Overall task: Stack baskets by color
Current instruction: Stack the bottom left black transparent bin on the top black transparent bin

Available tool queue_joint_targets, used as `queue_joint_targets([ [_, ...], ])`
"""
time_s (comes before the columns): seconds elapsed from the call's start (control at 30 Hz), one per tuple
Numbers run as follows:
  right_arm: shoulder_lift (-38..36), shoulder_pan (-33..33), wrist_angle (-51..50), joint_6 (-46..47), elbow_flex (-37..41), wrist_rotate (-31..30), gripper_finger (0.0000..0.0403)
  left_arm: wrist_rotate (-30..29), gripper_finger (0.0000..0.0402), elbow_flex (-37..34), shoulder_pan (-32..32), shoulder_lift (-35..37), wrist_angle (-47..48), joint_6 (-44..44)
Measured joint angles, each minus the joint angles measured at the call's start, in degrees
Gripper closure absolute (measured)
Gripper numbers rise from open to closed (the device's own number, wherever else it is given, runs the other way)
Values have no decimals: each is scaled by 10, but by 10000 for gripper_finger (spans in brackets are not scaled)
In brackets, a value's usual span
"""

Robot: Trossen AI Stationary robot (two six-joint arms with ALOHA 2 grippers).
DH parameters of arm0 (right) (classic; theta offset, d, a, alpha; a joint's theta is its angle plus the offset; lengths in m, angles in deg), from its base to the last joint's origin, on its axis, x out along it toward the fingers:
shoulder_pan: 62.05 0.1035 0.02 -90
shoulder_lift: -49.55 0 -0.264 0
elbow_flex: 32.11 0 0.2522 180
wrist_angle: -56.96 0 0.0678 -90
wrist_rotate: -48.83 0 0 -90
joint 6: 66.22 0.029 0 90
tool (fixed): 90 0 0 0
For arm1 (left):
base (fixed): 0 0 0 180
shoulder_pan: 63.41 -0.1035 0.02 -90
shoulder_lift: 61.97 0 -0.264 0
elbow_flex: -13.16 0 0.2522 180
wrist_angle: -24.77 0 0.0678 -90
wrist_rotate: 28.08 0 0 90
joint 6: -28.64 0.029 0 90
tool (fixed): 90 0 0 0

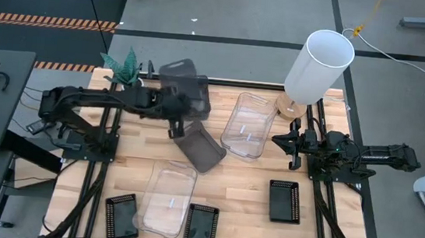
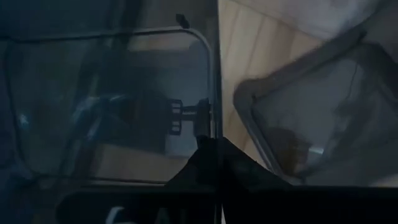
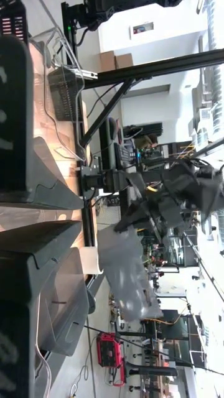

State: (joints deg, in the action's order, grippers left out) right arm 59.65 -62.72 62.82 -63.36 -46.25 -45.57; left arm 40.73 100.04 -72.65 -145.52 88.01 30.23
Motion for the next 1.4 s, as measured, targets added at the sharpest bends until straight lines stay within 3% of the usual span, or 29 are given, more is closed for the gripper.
queue_joint_targets([
  [0.4, 0, 0, 0, 0, 0, 0, 358, 91, 401, 0, -124, -102, -60, 142],
  [0.77, 0, 0, 0, 0, 0, 0, 358, 191, 400, 0, -130, -121, -20, 157],
  [0.93, 0, 0, 0, 0, 0, 0, 358, 196, 390, 0, -131, -121, -12, 143],
  [1.1, 0, 0, 0, 0, 0, 0, 358, 171, 354, 0, -130, -121, -8, 136],
  [1.4, 0, 0, 0, 0, 0, 0, 358, 142, 233, 0, -127, -97, -4, 106],
])
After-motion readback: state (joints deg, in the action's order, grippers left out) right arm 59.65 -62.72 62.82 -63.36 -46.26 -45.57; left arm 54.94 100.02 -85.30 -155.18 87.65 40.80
